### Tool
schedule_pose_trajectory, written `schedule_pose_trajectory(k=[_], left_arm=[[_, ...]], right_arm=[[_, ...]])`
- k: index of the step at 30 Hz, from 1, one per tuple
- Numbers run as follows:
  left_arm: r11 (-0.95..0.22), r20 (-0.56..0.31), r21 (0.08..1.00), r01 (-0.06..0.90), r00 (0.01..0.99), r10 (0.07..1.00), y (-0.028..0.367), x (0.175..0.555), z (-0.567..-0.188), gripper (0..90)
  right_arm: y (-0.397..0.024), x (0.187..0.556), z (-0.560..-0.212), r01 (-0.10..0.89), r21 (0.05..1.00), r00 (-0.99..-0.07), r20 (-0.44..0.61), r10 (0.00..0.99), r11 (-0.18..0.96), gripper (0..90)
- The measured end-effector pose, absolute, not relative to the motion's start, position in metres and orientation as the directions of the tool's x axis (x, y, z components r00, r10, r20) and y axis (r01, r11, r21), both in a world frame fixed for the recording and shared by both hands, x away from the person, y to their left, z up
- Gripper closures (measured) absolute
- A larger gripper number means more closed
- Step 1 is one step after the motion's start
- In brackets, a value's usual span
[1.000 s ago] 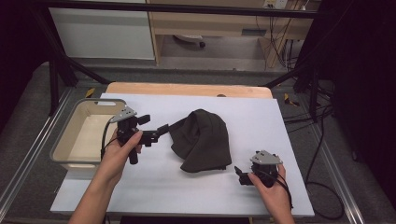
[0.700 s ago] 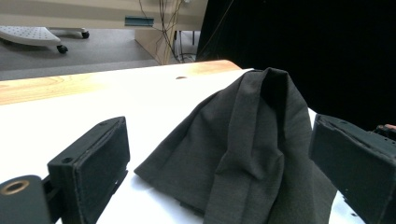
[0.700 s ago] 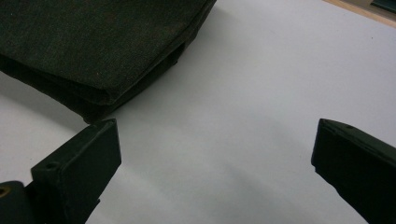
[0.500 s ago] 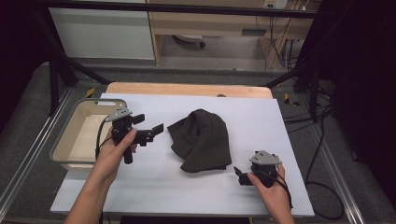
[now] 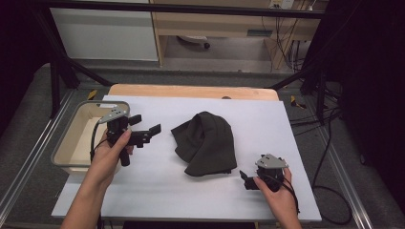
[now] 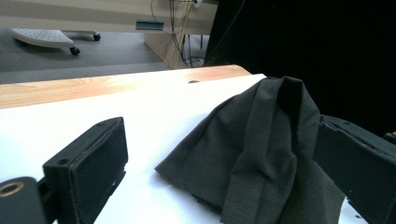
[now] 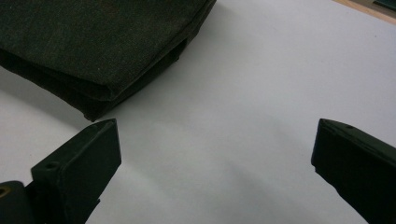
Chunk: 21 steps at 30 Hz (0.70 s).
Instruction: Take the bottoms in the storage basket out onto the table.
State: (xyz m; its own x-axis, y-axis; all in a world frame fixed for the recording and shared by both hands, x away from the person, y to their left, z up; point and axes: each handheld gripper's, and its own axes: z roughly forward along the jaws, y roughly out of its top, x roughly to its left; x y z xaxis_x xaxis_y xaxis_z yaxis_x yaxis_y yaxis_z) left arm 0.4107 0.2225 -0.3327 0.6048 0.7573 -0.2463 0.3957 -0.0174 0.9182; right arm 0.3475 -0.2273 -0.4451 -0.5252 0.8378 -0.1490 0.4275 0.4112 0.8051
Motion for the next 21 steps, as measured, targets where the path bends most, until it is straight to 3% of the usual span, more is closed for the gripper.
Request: schedule_pose_trajectory(k=[21], left_arm=[[0.007,-0.252,0.921,0.389,0.582,0.773,0.251,0.407,-0.325,3.6]], right_arm=[[-0.226,0.347,-0.445,0.420,0.809,-0.535,-0.146,0.832,0.412,2.2]])
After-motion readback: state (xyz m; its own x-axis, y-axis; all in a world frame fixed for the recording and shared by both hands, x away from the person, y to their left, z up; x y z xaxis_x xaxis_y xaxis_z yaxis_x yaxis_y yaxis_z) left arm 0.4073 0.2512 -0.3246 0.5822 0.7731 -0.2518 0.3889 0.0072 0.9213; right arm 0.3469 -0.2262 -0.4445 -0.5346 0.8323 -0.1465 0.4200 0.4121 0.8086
